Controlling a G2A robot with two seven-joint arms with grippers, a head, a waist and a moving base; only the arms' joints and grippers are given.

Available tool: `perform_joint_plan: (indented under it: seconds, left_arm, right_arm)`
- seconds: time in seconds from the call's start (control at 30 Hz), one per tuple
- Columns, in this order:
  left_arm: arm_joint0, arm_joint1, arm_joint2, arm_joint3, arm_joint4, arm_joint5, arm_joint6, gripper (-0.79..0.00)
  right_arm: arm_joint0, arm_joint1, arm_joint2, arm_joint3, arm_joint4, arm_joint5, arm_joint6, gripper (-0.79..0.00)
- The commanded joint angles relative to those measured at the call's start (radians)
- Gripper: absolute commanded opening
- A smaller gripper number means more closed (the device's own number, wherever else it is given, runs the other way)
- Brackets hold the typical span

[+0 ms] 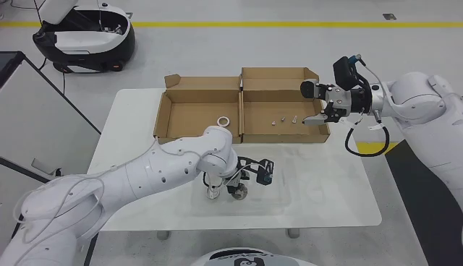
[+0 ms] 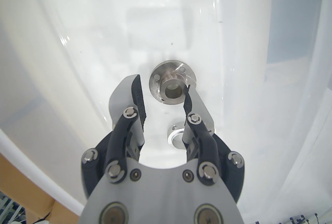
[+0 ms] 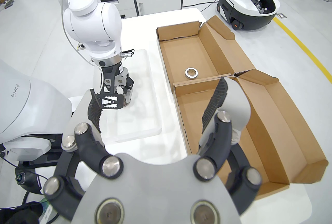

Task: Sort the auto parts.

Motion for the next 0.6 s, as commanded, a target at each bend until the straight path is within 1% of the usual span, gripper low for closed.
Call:
perform_joint_plan:
  seconds: [0.0,0.3,0.57]
  left_arm:
    - [0.003,-0.001,0.0,-0.001,-0.001,-0.001,0.001,-0.425]
    - [0.03,-0.004,0.0,-0.007,0.018,-0.002,0.002,-0.403]
    - [0.029,-0.005,0.0,-0.005,0.021,0.013,-0.013,-0.428]
  right_arm:
    - [0.0,0.0,0.0,0.0,0.0,0.0,0.0,0.0]
    - [0.0,0.0,0.0,0.0,0.0,0.0,0.0,0.0]
    - [0.0,0.0,0.0,0.0,0.0,0.0,0.0,0.0]
